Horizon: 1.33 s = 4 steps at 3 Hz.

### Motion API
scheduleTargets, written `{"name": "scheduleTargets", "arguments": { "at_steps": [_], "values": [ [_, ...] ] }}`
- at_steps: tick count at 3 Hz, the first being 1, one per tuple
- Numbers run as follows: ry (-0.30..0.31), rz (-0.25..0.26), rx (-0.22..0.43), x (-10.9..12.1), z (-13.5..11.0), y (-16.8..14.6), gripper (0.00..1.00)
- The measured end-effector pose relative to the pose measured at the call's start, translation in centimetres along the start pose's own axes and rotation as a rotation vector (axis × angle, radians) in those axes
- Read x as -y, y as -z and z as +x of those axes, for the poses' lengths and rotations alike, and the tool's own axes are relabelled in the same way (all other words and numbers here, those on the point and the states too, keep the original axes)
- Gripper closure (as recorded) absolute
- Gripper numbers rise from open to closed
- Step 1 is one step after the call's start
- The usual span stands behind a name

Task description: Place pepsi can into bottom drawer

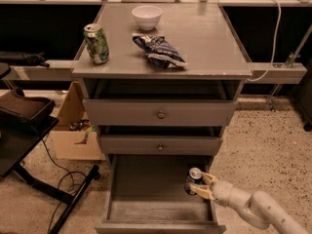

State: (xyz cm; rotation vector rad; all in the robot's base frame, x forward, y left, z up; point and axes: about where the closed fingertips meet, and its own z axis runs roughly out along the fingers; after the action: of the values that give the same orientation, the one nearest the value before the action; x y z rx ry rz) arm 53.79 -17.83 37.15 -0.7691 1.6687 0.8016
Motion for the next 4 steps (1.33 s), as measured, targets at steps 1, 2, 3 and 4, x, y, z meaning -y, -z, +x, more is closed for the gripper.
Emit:
{"name": "scheduleTargets", "arguments": {
  "at_steps": [1, 2, 3, 4],
  "values": [
    [0.051, -0.067, 0.033, -0.7, 1.8, -4.1, 1.00],
    [0.108, -0.162, 0.080, -1.6, 6.0, -9.3, 1.00],
    [0.165, -0.210, 0.081, -1.2, 9.4, -12.8, 1.00],
    [0.190, -0.238, 0.066, -1.2, 12.4, -15.4, 1.00]
  ]
}}
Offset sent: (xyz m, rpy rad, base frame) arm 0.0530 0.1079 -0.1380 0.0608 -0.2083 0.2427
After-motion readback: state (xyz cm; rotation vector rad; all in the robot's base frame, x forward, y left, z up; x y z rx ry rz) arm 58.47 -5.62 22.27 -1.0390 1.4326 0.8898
